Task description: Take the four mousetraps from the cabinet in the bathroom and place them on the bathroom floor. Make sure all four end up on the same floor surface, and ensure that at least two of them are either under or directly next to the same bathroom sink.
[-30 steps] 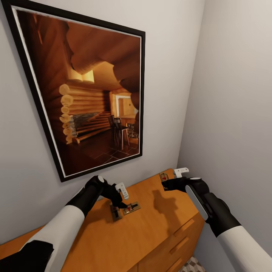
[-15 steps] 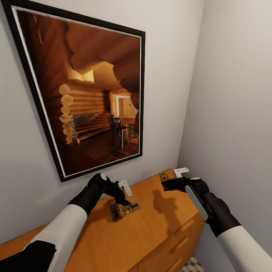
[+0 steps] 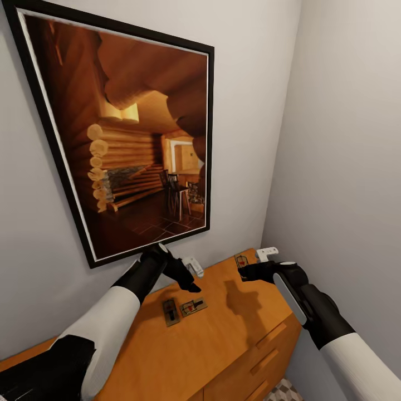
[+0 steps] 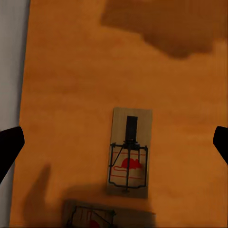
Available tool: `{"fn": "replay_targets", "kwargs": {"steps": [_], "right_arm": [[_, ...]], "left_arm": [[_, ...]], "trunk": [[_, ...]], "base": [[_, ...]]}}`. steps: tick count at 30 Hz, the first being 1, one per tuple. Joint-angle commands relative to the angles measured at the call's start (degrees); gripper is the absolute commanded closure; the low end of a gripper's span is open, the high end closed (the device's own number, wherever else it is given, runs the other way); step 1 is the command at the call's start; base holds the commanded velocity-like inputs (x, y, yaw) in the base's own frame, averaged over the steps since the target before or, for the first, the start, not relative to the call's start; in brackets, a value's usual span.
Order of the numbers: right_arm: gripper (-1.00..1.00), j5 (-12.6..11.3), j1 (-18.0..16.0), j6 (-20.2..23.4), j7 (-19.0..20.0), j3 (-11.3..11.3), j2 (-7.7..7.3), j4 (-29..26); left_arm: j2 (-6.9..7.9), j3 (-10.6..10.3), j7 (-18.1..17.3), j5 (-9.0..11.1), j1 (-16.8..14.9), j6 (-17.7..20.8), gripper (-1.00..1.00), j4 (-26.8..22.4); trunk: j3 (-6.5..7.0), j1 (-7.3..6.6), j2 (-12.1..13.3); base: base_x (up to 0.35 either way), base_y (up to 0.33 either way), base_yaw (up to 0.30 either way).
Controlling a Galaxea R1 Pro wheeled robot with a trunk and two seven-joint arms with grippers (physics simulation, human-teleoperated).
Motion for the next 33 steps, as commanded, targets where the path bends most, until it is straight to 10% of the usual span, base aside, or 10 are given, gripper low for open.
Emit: {"fn": "replay_targets", "kwargs": {"steps": [1,33], "right_arm": [[1.0,-0.1,0.0,0.2,0.1,0.1,-0.06,0.0],[1.0,-0.1,0.0,0.2,0.1,0.1,-0.08,0.0]], "left_arm": [[-0.02,0.0,0.1,-0.2,-0.1,0.5,-1.0,0.3],[-0.02,0.7,-0.2,0.3,0.0,0.2,-1.0,1.5]], "trunk": [[-0.03,0.02,0.0],[-0.03,0.02,0.0]], "base": [[0.0,0.0,0.0],[0.0,0.0,0.0]]}}
